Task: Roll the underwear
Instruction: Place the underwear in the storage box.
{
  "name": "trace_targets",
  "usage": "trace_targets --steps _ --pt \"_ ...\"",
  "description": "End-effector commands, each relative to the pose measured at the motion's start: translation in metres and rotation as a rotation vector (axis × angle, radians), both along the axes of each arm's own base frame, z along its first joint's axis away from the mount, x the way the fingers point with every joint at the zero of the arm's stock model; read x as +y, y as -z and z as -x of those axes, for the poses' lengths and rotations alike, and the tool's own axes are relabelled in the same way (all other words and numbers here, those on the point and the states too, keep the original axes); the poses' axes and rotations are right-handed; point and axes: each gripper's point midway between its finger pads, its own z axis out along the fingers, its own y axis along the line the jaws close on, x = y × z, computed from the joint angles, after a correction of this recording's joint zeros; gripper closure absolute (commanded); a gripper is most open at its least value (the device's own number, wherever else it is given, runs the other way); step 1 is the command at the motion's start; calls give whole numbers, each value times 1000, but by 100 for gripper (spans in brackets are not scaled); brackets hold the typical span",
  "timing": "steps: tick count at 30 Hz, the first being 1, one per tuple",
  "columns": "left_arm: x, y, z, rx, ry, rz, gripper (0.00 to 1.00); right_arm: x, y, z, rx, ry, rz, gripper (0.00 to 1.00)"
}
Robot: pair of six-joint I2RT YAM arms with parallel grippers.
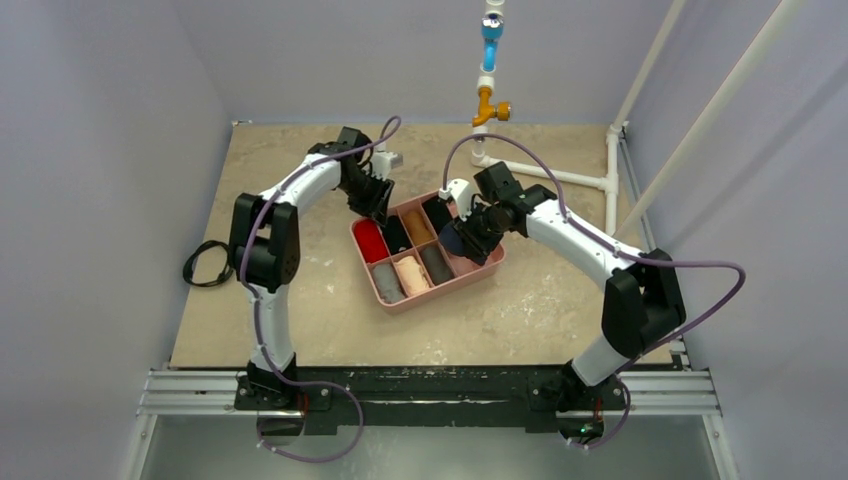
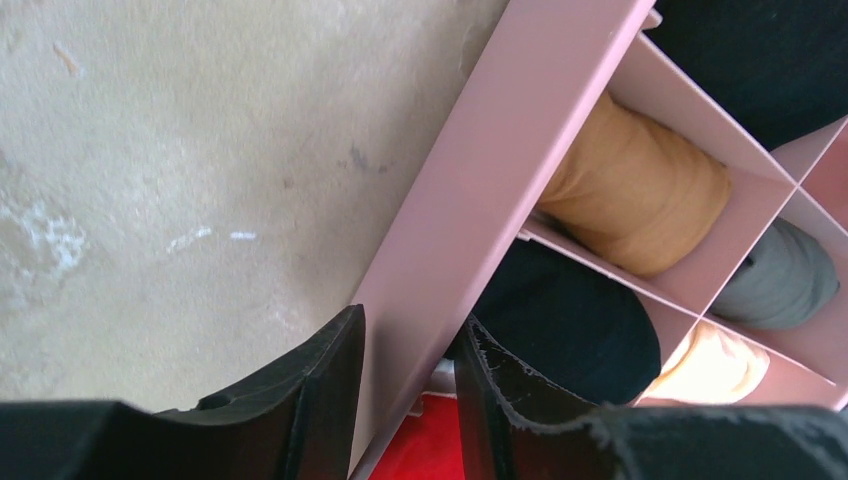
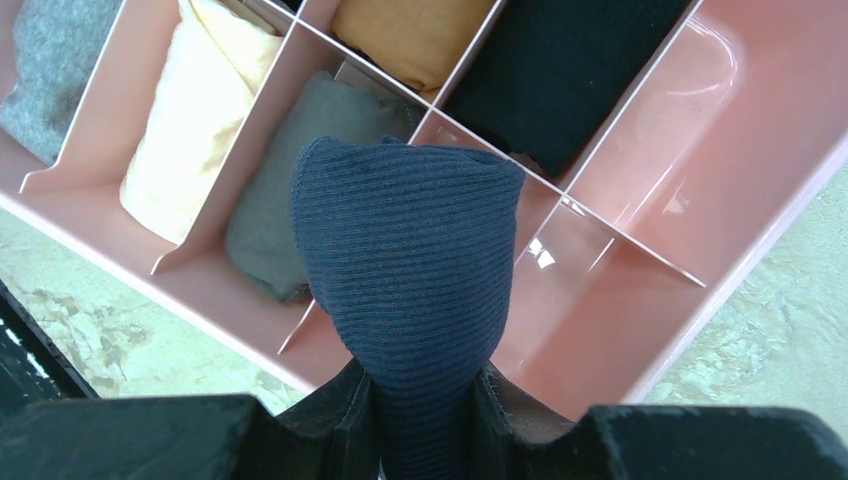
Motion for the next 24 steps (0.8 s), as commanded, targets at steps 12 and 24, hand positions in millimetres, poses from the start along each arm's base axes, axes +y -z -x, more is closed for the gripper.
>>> trace_targets --steps 12,24 --pt "53 1 59 76 -204 -17 65 28 -3 -33 -51 -8 2 100" --pt "59 10 90 172 -344 80 62 42 -10 -30 -103 -38 70 100"
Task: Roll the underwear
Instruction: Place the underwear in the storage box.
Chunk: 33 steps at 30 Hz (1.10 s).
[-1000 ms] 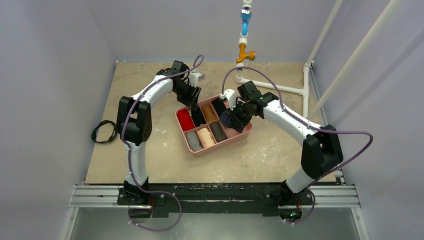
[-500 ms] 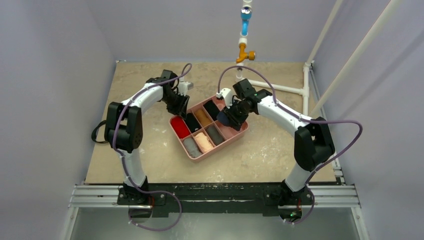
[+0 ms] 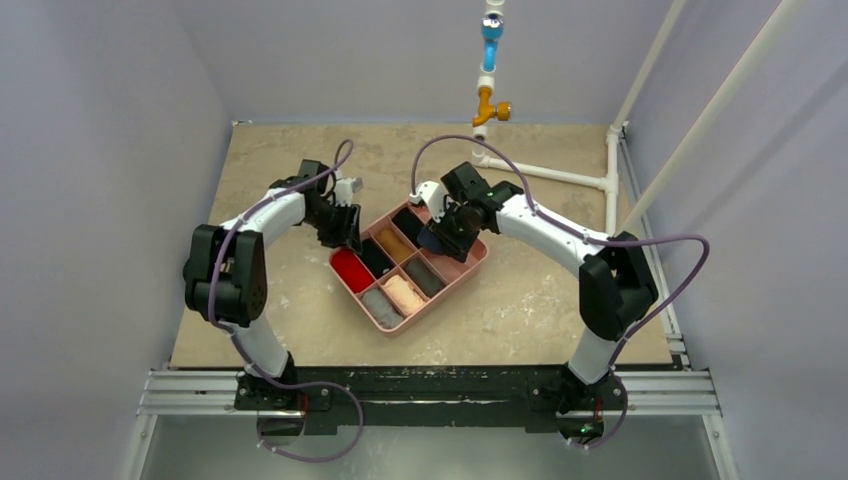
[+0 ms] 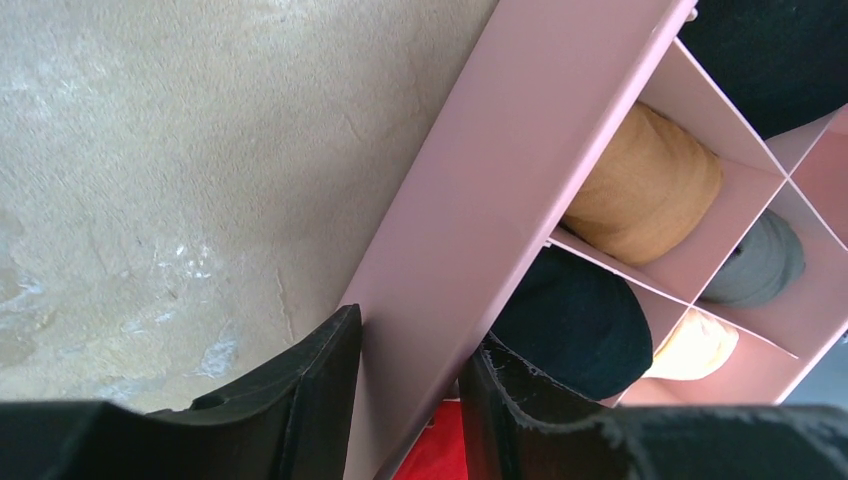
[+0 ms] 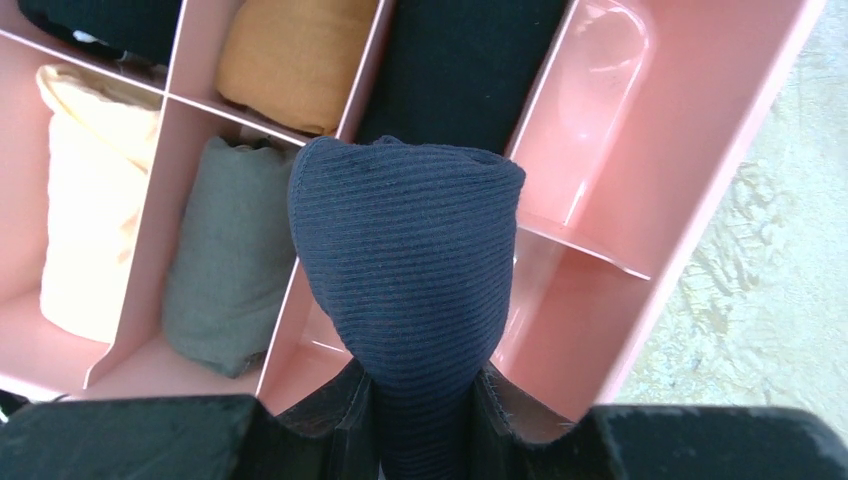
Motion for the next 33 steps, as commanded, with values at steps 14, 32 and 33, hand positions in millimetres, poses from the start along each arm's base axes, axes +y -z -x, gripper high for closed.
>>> trace_targets --steps 14,32,33 --pt "-28 0 14 58 -131 139 56 -7 -2 17 47 -12 9 100" --pt "-37 -8 19 -7 -96 152 52 -29 21 19 76 121 29 100" --pt "-37 -8 19 -9 -95 152 52 -30 21 17 76 126 30 100"
